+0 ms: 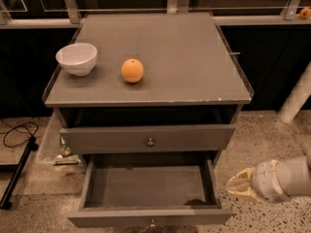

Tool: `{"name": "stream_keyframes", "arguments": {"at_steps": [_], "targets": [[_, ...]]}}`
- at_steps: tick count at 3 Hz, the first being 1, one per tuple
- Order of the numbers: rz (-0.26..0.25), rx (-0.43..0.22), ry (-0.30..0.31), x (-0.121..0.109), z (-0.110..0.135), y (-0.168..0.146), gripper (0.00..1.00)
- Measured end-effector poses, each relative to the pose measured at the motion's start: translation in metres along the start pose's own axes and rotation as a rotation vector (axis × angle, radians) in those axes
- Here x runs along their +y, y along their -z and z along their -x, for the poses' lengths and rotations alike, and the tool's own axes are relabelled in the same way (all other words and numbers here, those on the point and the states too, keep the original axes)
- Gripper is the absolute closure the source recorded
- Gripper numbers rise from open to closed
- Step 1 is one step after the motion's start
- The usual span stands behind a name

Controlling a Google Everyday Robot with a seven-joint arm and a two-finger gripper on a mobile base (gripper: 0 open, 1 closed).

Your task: Close middle drawer

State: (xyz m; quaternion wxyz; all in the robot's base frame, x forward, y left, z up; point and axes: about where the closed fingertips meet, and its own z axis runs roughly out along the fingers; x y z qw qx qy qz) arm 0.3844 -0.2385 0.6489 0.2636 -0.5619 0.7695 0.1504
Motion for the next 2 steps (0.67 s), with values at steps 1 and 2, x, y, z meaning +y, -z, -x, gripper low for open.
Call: {"name": "stream_keyframes", "arguments": {"at_steps": [1,2], "targets": [[-0.024,-0.096,-0.002,-0.006,-0.01,-0.046,1.0],[-0.02,-0.136,-0.031,-0.01,-0.026,-0.077,1.0]]}}
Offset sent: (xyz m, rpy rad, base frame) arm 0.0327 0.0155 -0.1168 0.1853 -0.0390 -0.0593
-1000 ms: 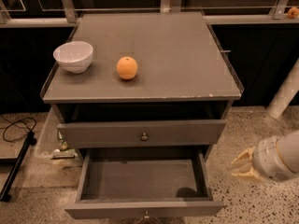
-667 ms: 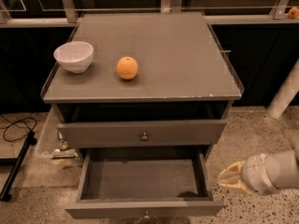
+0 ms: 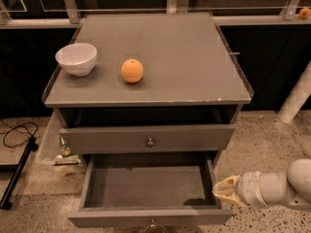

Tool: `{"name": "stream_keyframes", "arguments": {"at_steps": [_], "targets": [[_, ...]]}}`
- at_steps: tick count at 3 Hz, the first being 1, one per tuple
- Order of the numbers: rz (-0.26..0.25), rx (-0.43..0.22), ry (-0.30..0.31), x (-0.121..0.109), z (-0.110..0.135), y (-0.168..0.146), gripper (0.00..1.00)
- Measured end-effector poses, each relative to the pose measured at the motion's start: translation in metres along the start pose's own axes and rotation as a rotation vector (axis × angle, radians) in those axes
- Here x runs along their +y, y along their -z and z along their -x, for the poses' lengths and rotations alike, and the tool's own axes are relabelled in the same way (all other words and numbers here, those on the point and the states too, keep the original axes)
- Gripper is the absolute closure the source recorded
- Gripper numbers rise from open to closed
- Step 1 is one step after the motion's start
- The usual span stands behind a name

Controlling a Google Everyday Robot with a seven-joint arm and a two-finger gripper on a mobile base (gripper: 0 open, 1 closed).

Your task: Close middle drawer

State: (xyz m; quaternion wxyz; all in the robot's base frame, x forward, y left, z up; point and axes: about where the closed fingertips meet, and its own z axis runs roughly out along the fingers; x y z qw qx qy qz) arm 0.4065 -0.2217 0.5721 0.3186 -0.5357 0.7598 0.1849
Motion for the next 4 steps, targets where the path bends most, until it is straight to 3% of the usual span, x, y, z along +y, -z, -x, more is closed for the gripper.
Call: {"name": "stream_keyframes", "arguments": {"at_steps": [2,4], "targets": [[0.011,0.022,0.003,0.006,-0.006,-0.007,1.0],[0.155,0.058,-0.114,0.074,-0.052,-0.078,1.0]]}}
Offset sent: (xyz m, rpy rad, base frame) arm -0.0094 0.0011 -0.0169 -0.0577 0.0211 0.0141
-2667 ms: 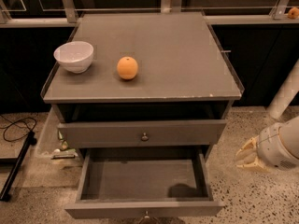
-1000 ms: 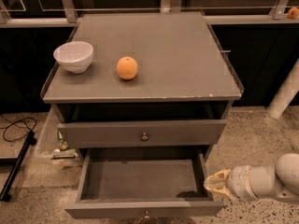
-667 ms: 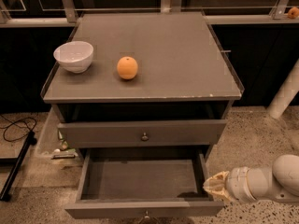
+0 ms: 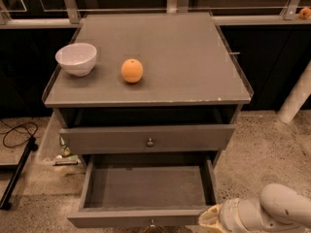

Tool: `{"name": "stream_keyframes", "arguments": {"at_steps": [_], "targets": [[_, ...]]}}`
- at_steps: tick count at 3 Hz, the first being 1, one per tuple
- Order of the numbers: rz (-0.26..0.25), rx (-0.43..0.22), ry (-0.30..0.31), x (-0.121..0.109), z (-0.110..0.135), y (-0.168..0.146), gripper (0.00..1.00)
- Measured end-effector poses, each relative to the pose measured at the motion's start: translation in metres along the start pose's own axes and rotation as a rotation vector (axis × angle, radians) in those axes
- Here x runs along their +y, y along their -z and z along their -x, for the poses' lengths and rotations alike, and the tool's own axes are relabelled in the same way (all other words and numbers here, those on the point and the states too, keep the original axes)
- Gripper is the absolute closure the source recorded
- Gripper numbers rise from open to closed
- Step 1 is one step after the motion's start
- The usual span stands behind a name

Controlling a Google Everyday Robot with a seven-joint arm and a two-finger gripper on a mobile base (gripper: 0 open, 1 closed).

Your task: Close middle drawer

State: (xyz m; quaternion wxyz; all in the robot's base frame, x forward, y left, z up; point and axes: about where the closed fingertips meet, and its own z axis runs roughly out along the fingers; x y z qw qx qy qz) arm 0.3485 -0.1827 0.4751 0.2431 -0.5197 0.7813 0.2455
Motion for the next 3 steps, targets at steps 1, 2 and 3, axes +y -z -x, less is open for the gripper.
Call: {"name": "stream_keyframes", "arguments": {"at_steps": [1,2,3], "targets": [[0.031,-0.008,-0.021,0.012,-0.011,-0.031,1.0],[0.037,-0.027,-0.007,0.009,-0.009,-0.055,1.0],[0.032,-0.047,-0.004,-0.001,-0.01,-0.072,1.0]]}}
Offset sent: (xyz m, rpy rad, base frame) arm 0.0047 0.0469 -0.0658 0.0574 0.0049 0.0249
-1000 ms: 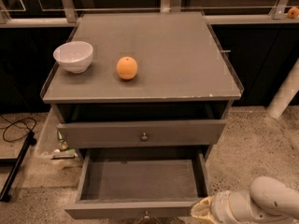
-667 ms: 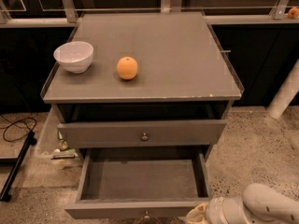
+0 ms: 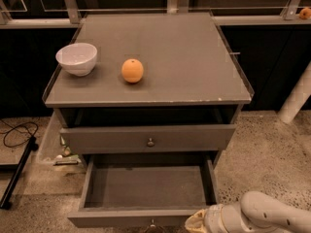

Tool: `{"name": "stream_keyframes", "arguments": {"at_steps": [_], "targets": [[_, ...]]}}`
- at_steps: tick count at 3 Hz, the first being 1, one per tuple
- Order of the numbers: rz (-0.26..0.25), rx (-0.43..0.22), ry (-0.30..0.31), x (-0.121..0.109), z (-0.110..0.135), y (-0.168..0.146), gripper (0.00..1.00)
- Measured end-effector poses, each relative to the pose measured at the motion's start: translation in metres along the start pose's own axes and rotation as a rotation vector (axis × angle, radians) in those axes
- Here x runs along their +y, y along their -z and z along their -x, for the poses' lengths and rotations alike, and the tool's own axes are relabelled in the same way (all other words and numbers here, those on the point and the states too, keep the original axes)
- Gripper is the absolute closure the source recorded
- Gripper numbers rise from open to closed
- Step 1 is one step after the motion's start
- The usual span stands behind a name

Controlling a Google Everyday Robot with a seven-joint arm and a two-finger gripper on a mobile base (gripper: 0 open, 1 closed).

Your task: Close middle drawer

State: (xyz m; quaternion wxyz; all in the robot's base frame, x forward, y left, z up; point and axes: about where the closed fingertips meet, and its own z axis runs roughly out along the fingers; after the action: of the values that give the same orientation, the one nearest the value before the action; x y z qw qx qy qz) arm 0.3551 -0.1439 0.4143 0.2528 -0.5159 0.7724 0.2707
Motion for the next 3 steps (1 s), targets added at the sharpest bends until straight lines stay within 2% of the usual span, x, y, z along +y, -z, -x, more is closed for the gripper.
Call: {"name": "stream_keyframes", "arguments": {"at_steps": [1,3], "targets": [[0.001,-0.001,-0.001,0.0003,-0.0002,-0.0006,0.81],[0.001,-0.001,-0.001,0.0003,-0.0002,-0.0006,0.36]]}}
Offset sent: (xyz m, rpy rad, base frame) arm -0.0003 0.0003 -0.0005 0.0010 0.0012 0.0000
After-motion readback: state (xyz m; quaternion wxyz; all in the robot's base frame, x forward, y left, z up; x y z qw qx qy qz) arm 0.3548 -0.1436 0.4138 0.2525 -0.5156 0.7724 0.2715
